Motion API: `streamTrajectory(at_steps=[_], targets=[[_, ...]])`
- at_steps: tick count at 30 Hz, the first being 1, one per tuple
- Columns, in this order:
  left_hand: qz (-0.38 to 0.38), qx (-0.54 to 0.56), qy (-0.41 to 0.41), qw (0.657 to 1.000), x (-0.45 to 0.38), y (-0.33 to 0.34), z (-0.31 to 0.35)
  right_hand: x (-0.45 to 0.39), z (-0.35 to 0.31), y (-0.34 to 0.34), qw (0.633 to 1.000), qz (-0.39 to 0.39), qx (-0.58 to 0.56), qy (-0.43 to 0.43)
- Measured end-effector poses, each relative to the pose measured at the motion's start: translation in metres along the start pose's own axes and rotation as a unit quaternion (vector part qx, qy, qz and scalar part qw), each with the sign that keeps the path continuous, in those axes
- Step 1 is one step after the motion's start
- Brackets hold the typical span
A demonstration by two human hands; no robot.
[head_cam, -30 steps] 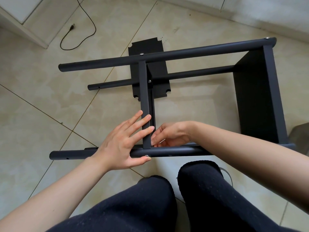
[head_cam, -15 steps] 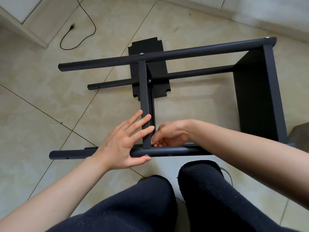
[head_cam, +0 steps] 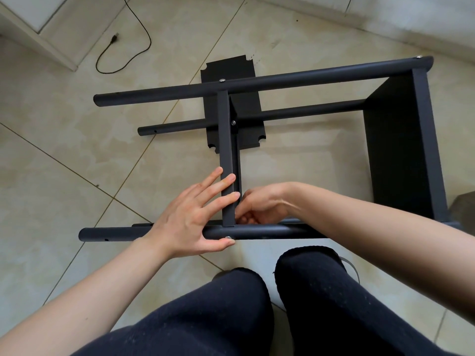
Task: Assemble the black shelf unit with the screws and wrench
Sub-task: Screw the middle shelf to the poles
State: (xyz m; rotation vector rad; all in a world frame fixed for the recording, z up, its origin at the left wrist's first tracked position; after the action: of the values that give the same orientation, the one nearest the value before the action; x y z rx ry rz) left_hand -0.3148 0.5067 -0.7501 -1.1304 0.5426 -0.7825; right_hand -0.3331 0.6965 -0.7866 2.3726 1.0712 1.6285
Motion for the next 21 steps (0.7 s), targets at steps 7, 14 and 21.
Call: streamTrajectory(at_steps=[7,14,21], targets=[[0.008,0.001,0.003,1.000,0.000,0.002,-0.002,0.003,0.005,-0.001,0.999,0.033,0.038,0.005],[0.005,-0.004,0.002,1.000,-0.001,0.001,-0.001,0.005,0.008,-0.006,1.000,-0.013,-0.006,-0.015],[-0.012,-0.018,0.006,1.000,0.000,-0.001,-0.002,-0.002,0.011,-0.004,0.999,0.026,0.025,-0.012]])
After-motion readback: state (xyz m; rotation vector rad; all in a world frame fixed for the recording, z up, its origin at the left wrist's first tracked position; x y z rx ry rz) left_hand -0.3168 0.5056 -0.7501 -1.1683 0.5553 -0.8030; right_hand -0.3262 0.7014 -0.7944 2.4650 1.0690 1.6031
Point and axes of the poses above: each hand's wrist, its own x-axis away from the middle knuckle, its own y-axis out of the palm, z = x × y, the point moved 1 cm from there along -x, towards the middle knuckle, and after that the axes turned 1 degree about -x, right-handed, at the moved point
